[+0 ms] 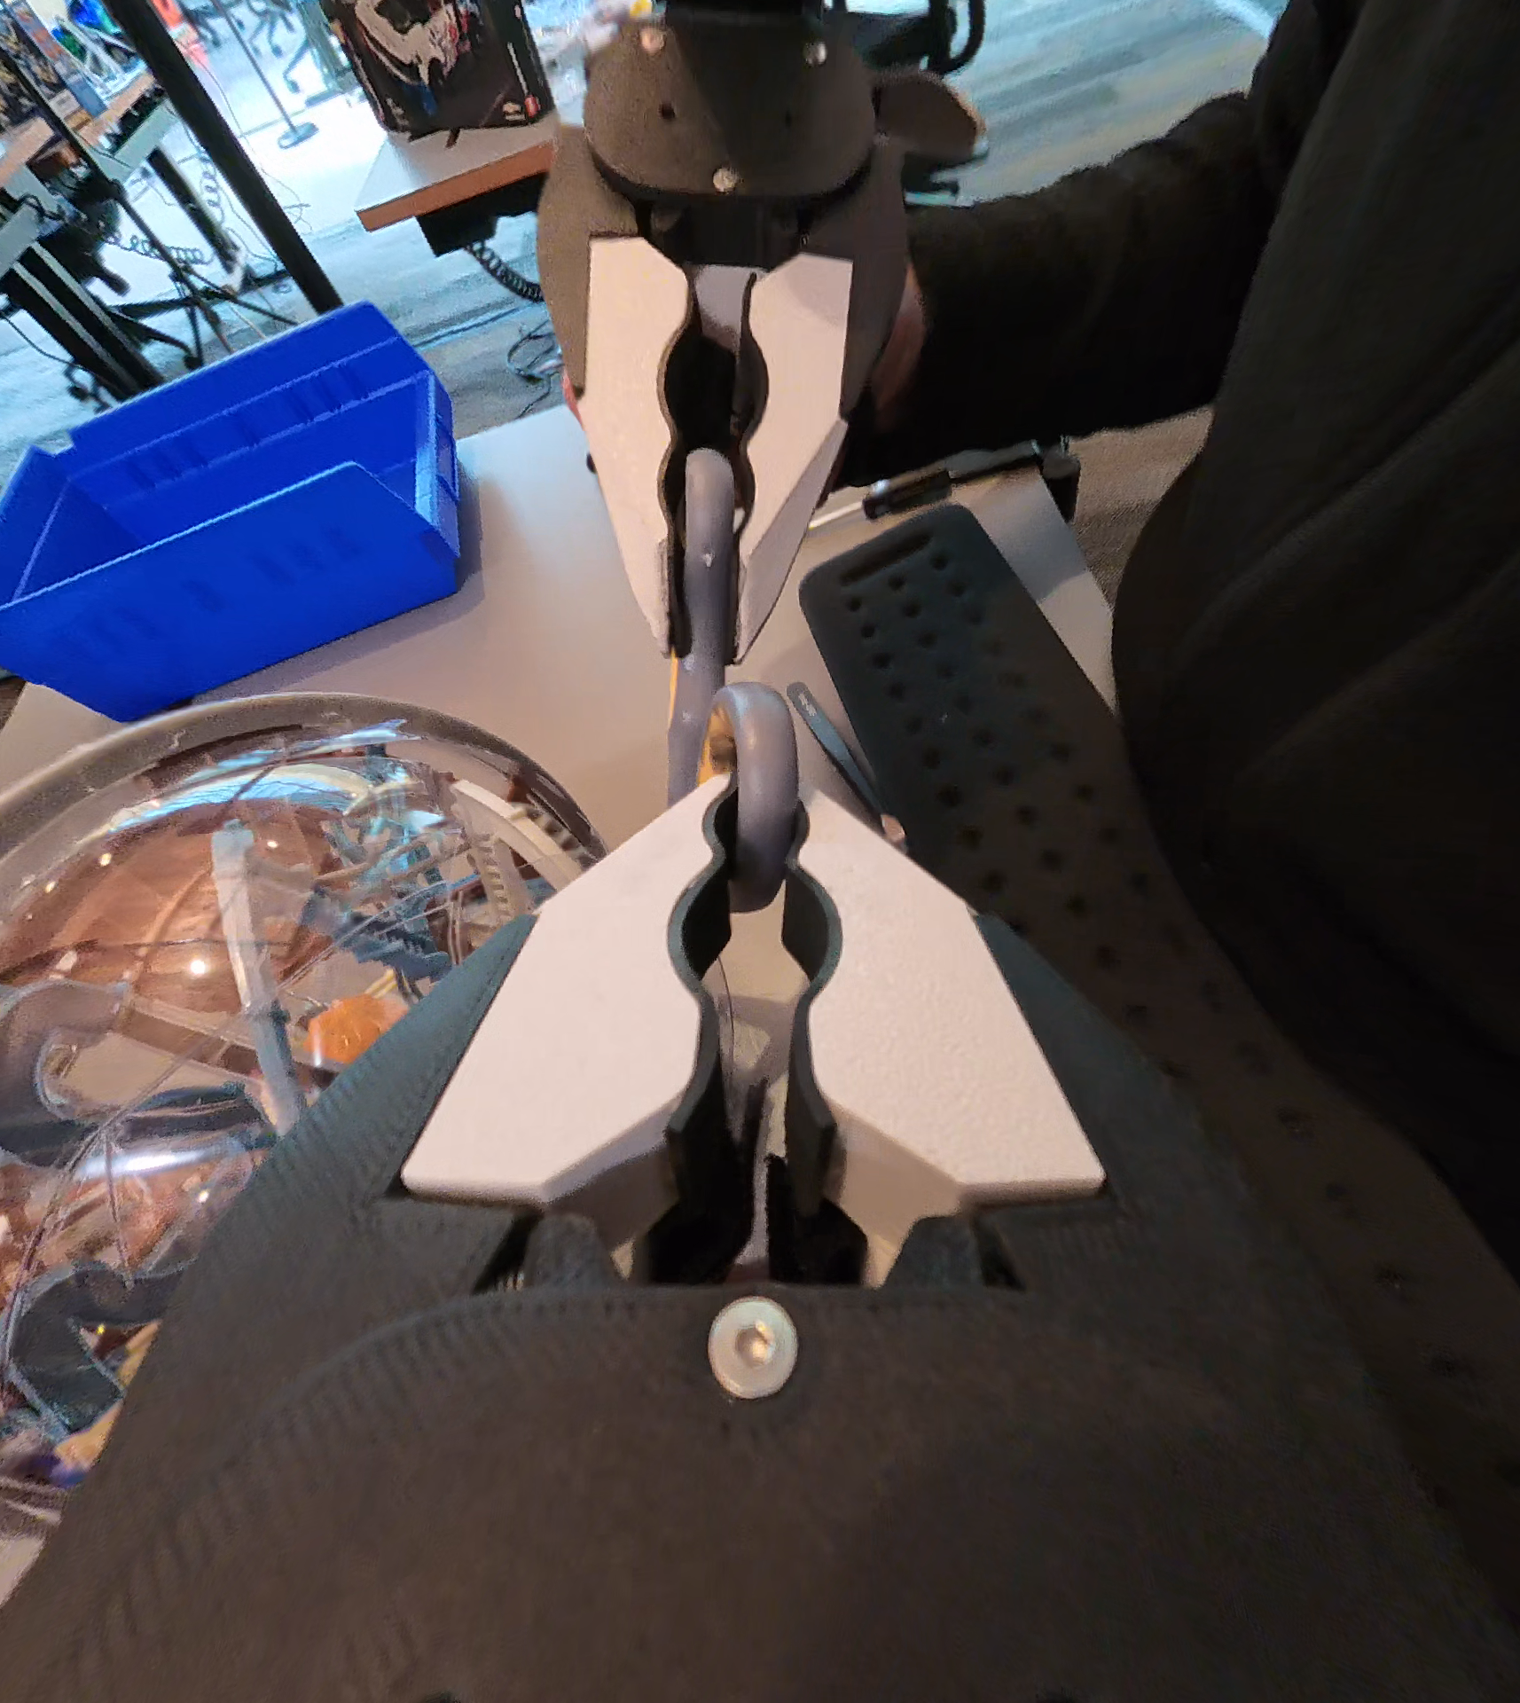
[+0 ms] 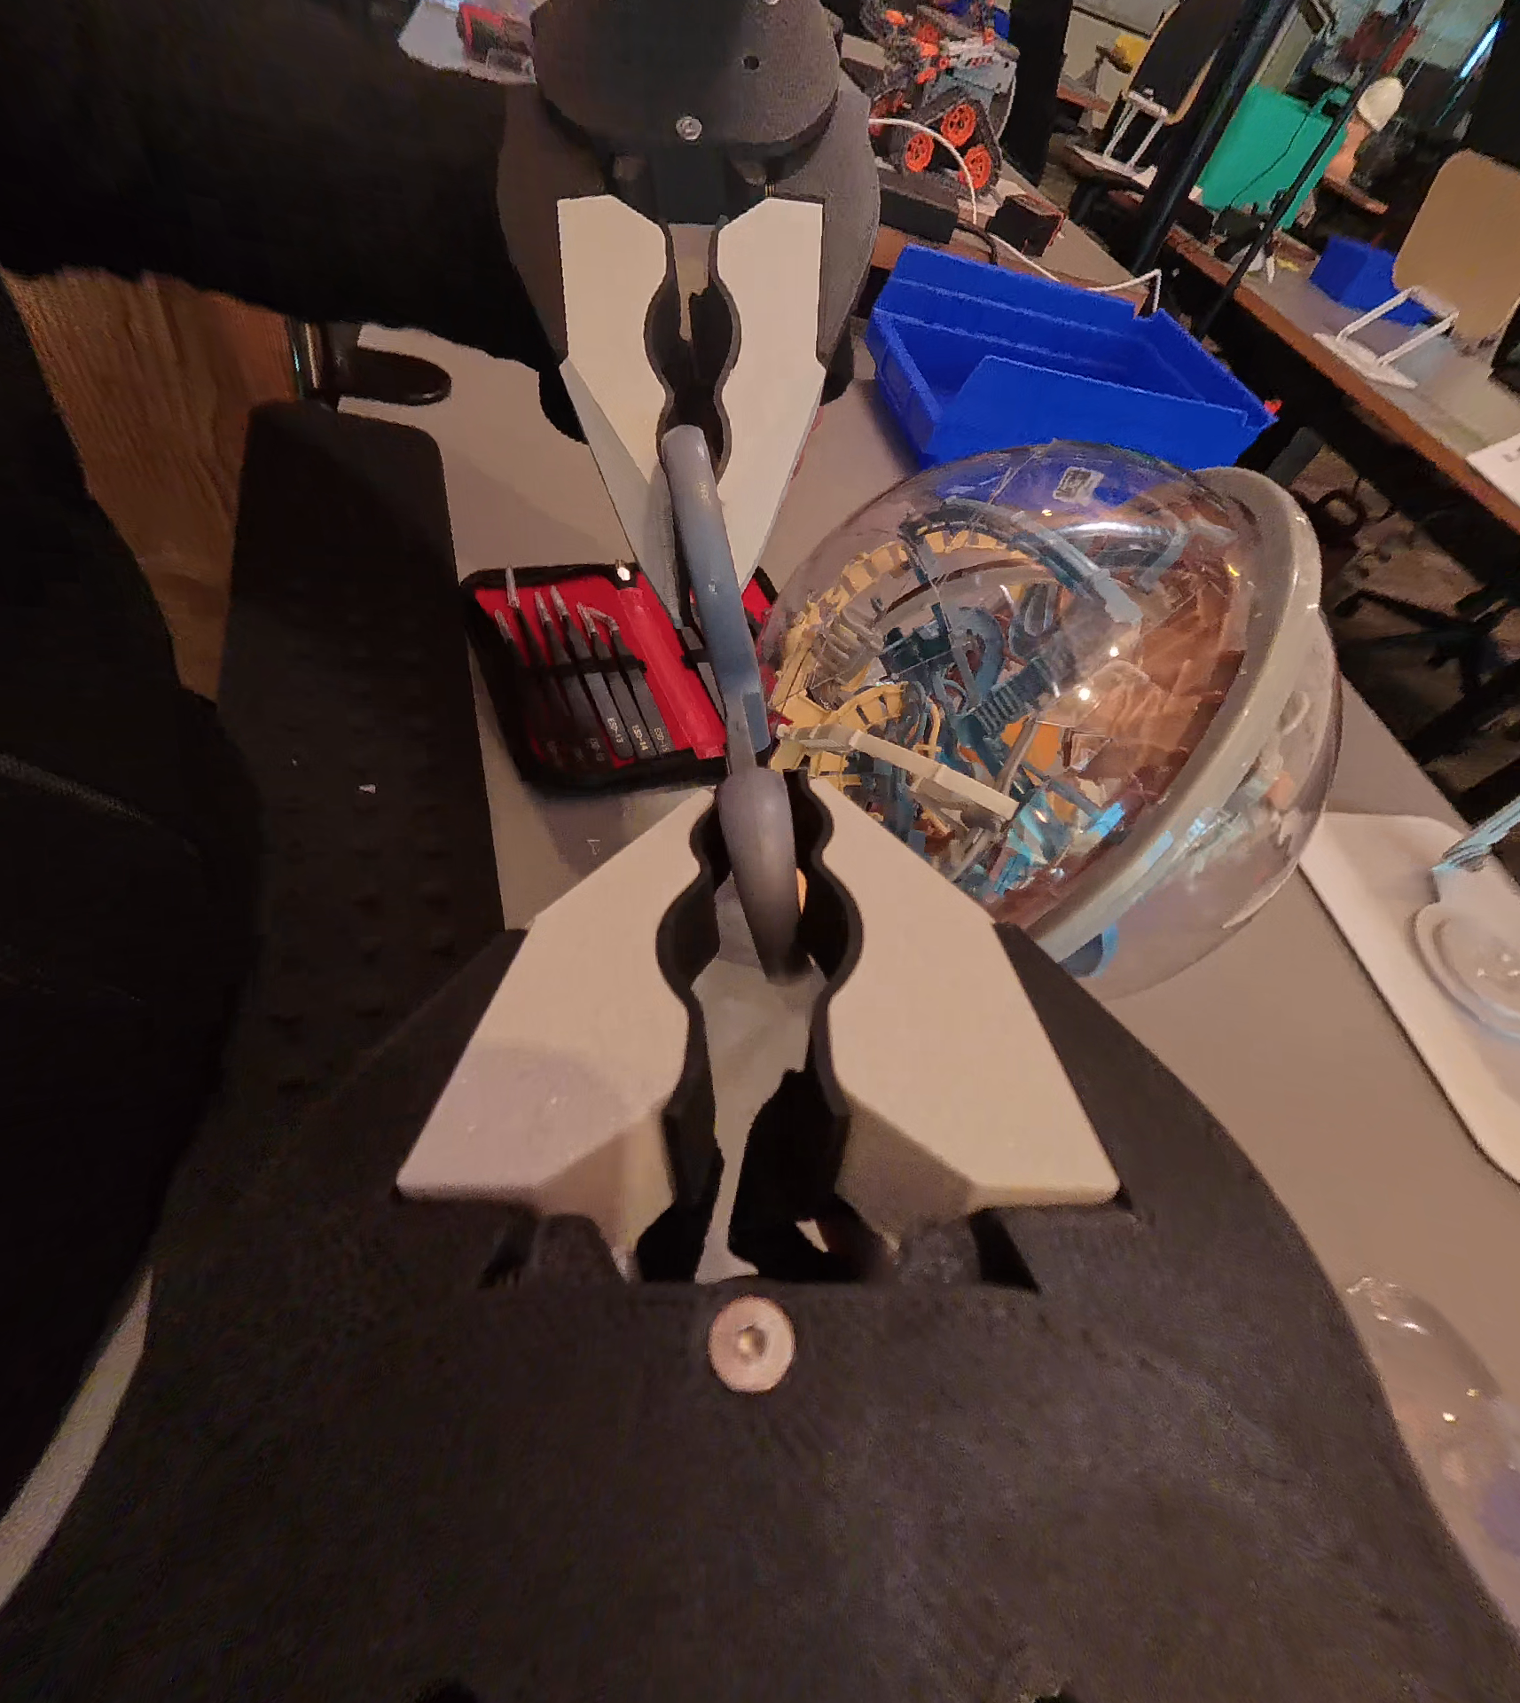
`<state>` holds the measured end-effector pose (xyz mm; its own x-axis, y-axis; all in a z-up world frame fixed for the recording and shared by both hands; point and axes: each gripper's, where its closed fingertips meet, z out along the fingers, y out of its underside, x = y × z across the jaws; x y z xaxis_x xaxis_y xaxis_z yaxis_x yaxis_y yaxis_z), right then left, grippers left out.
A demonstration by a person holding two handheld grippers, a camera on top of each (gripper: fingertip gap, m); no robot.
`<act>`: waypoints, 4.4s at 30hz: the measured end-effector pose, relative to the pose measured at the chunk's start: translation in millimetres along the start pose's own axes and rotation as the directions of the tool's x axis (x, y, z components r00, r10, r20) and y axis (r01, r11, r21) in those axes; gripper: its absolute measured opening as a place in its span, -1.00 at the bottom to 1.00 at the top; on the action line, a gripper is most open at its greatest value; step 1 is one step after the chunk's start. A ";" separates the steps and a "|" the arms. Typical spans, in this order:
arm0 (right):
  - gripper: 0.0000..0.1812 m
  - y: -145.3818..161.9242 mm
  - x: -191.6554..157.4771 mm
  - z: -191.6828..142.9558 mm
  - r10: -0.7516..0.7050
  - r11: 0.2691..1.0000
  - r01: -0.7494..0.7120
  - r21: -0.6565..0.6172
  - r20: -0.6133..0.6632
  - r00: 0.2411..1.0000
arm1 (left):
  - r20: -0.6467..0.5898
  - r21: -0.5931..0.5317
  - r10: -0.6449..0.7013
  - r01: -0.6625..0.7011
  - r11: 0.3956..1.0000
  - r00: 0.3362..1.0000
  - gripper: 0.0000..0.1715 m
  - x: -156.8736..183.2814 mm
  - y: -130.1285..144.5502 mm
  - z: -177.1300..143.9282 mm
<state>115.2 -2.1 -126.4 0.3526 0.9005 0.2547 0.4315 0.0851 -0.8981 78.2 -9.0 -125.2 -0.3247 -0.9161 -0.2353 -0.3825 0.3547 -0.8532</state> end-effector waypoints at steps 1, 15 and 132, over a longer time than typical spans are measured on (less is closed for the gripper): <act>-0.90 1.2 -5.2 1.2 -0.038 0.999 0.038 -0.010 -0.008 0.999 | 0.011 -0.033 0.028 -0.028 0.999 1.000 -0.99 6.8 4.2 2.0; -0.89 31.2 -39.9 27.5 -0.230 0.957 0.213 -0.195 -0.071 0.971 | 0.141 -0.163 0.159 -0.136 0.977 0.977 -1.00 40.3 23.4 48.9; -0.43 39.8 3.2 -6.1 0.161 0.981 -0.149 0.121 -0.095 0.982 | 0.344 -0.144 0.134 -0.089 0.986 0.929 -1.00 39.5 45.6 44.0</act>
<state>138.5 1.6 -159.1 0.4942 0.8580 0.1399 0.2701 0.0014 -0.9628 86.0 -37.2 -193.9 -0.0558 -0.8682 -0.4930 -0.4727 0.4579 -0.7529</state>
